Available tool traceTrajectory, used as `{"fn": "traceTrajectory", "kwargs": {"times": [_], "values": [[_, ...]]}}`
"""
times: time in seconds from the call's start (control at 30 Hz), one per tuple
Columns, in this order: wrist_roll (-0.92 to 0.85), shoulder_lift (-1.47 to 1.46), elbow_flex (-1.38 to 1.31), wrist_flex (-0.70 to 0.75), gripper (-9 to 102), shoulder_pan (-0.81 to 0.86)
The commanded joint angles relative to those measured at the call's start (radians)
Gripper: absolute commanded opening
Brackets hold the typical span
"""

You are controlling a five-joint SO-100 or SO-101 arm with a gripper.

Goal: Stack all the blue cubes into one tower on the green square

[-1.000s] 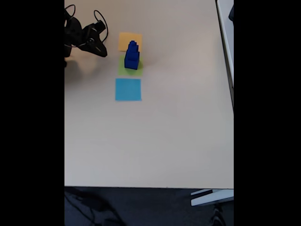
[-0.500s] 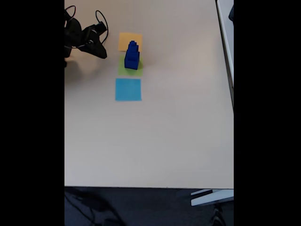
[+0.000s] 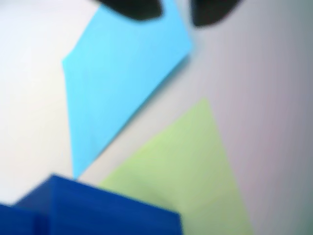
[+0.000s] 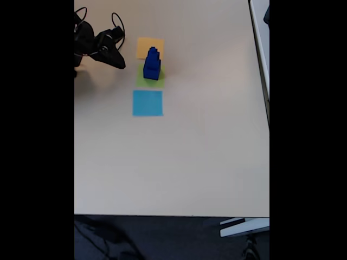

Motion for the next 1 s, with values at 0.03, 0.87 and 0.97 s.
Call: {"fn": "traceTrajectory", "kwargs": {"times": [0.03,0.87,0.97], "values": [[-0.067,0.025,-0.176,-0.012,0,0.057],[-0.020,-1.092,-1.169,0.206,0,0.219],[0.003,-1.164,-1.269,0.282,0,0.230]]}}
